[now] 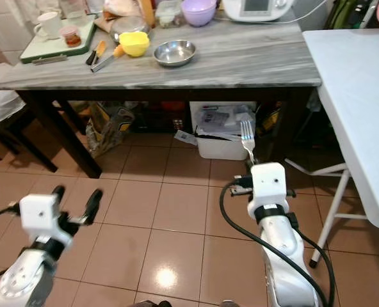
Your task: Setting the table
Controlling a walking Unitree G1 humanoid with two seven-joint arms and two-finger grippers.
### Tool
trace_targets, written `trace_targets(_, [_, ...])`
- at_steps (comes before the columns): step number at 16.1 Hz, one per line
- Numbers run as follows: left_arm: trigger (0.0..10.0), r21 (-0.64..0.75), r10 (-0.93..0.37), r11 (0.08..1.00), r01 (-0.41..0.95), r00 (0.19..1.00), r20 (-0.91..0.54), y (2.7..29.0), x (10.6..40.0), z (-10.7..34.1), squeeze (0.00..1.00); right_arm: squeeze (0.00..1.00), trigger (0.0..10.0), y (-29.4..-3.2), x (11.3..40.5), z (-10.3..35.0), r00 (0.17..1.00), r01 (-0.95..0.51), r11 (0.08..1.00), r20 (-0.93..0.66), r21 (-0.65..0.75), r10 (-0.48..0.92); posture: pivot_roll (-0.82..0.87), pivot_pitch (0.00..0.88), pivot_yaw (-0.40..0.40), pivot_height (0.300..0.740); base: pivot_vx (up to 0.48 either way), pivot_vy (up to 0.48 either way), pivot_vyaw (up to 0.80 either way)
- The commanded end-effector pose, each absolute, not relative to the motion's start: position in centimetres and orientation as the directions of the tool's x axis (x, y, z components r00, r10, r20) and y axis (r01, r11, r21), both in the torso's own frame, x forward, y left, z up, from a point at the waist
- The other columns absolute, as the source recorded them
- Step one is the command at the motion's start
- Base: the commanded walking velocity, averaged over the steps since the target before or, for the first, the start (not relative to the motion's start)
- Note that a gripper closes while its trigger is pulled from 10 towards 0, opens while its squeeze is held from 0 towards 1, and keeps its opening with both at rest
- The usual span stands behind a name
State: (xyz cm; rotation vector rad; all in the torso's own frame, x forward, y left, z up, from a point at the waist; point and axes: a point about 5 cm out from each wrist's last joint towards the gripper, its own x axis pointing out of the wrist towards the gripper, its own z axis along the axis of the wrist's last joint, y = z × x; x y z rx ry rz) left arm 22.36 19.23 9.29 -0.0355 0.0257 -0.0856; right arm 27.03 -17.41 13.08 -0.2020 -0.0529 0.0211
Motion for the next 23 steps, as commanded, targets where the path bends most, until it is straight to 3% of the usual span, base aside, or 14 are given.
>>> trace_targets(1, [10.0,-0.021,-0.080,0.997,0.080,0.997,-0.015,19.7,22.1,9.5,0.00,0.00,10.0,-17.3,26.8,13.4,0.998,-0.023,0.980,0.060,-0.197,0.035,-0.17,0.143,0.125,0.740,0.000,0.000,0.00])
trace_targets(11, [10.0,-0.031,-0.137,0.990,0.138,0.989,0.048,18.2,23.4,10.9,0.00,0.00,10.0,-16.9,27.3,13.7,0.996,-0.038,0.980,0.066,-0.196,0.052,-0.17,0.134,0.130,0.740,0.025,0.000,-0.61])
trace_targets(23, [10.0,-0.041,-0.168,0.985,0.171,0.984,0.050,17.2,23.6,10.9,0.00,0.00,10.0,-16.3,27.9,14.2,0.993,-0.060,0.977,0.088,-0.207,0.080,-0.17,0.137,0.132,0.740,0.347,0.000,0.00])
